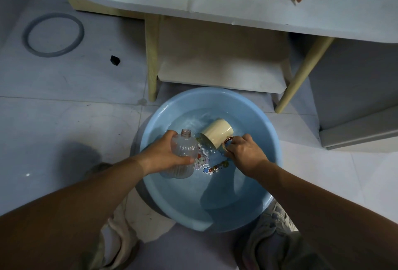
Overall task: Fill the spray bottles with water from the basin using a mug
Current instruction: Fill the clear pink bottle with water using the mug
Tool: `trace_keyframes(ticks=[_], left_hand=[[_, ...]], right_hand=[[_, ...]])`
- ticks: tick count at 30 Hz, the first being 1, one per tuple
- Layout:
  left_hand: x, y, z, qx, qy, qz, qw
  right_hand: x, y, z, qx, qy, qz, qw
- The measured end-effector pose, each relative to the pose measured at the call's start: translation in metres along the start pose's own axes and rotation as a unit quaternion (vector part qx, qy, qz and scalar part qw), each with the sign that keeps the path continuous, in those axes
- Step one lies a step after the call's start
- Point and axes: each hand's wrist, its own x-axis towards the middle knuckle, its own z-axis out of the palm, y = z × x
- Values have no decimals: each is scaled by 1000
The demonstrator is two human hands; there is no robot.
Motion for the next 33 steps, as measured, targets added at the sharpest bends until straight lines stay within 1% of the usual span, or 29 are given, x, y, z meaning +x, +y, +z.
trace_keyframes(ticks=[5, 8, 11, 14, 17, 19, 20, 22, 24, 25, 28, 29, 31, 33], left_hand=[[0, -1, 1, -1, -3, -1, 1000], [0, -3, 1, -4, -4, 1, 1000], [1, -4, 1, -5, -5, 3, 1000], [0, -4, 2, -6, -5, 2, 1000], [0, -5, 1, -4, -3, 3, 1000], [-1, -4, 1, -5, 0, 6, 1000], [-2, -4, 1, -8, 3, 8, 1000], [-3, -3, 0, -17, 12, 13, 1000], [-6, -1, -1, -31, 21, 19, 999], [-8, 0, -2, -39, 25, 23, 999], [-14, 7, -6, -65, 34, 44, 996], [-16, 9, -8, -73, 34, 51, 995], [-21, 14, -11, -85, 33, 65, 994], [-24, 18, -13, -94, 40, 80, 992]], right_hand=[[-4, -1, -2, 12, -14, 4, 1000], [-5, -1, -6, 49, -21, -3, 999], [-7, -3, -8, 63, -33, -23, 997], [-8, -7, -11, 102, -24, -28, 994], [-7, -12, -16, 99, -35, -41, 994], [-7, -15, -21, 129, -29, -44, 990], [-8, -17, -24, 161, -23, -35, 986], [-10, -19, -31, 261, -14, 24, 965], [-11, -19, -40, 371, -13, 101, 923], [-12, -20, -44, 419, -11, 123, 900], [-18, -22, -59, 547, 5, 146, 824], [-21, -23, -65, 575, 10, 149, 804], [-27, -24, -75, 602, 18, 148, 785], [-32, -22, -85, 607, 32, 152, 779]])
